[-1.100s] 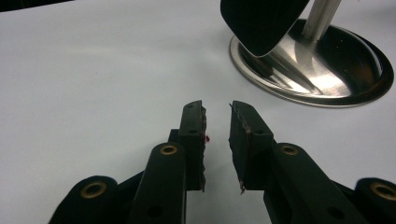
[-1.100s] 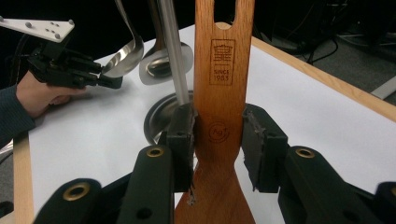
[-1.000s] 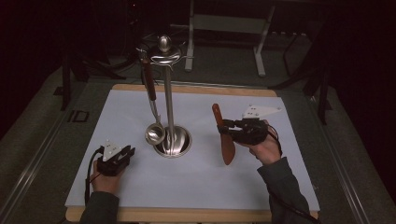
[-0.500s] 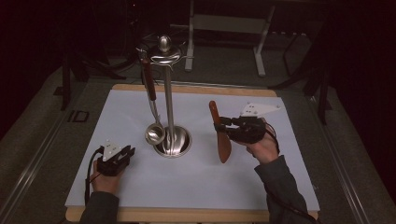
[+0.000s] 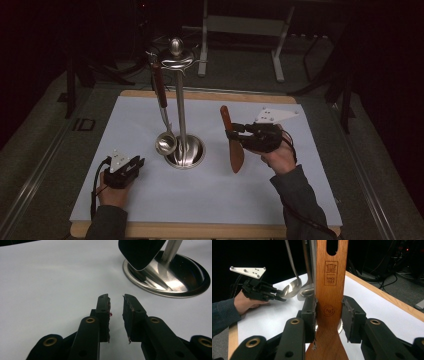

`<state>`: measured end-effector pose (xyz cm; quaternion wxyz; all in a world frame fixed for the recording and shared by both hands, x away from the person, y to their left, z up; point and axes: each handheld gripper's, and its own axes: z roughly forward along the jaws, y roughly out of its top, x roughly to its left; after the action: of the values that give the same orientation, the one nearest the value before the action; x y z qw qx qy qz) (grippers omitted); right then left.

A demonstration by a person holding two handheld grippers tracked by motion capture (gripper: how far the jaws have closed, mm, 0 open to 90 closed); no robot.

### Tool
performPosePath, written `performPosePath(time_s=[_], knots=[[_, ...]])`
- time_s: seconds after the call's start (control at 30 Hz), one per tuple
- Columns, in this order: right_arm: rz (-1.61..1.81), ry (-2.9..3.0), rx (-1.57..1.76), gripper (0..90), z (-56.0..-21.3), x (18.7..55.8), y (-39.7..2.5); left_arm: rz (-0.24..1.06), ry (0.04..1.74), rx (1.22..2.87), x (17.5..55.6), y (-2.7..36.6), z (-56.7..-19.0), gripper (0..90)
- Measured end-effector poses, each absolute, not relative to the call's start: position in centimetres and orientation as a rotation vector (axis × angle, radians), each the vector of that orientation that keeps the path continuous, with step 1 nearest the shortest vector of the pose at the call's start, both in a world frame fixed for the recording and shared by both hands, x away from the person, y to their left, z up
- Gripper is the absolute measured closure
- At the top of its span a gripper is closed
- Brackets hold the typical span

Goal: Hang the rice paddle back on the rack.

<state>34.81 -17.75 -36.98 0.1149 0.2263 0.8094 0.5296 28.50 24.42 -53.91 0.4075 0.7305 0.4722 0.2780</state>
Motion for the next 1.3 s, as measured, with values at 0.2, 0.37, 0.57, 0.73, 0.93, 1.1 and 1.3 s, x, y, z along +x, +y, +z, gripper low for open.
performPosePath(time_s=[0.2,0.37,0.57,0.73,0.93,1.1,1.3], knots=[[1.570,2.362,0.651,66.4,-36.7,34.7,-17.5,0.702,1.191,1.843,28.5,24.4,-53.9,75.3],[1.581,2.352,0.641,66.4,-36.3,34.6,-17.3,0.702,1.192,1.843,28.5,24.4,-53.9,75.4],[1.599,2.342,0.620,66.4,-35.7,34.4,-16.7,0.702,1.191,1.843,28.5,24.4,-53.9,75.4],[1.606,2.337,0.609,66.4,-35.4,34.4,-16.3,0.702,1.191,1.842,28.5,24.4,-53.9,75.3],[1.626,2.319,0.587,66.4,-34.7,34.2,-15.6,0.702,1.191,1.842,28.5,24.4,-53.9,75.4],[1.638,2.319,0.561,66.4,-34.1,34.1,-14.8,0.702,1.190,1.841,28.5,24.4,-53.9,75.3],[1.662,2.312,0.542,66.4,-33.4,34.0,-14.0,0.701,1.189,1.842,28.5,24.4,-53.9,75.3]])
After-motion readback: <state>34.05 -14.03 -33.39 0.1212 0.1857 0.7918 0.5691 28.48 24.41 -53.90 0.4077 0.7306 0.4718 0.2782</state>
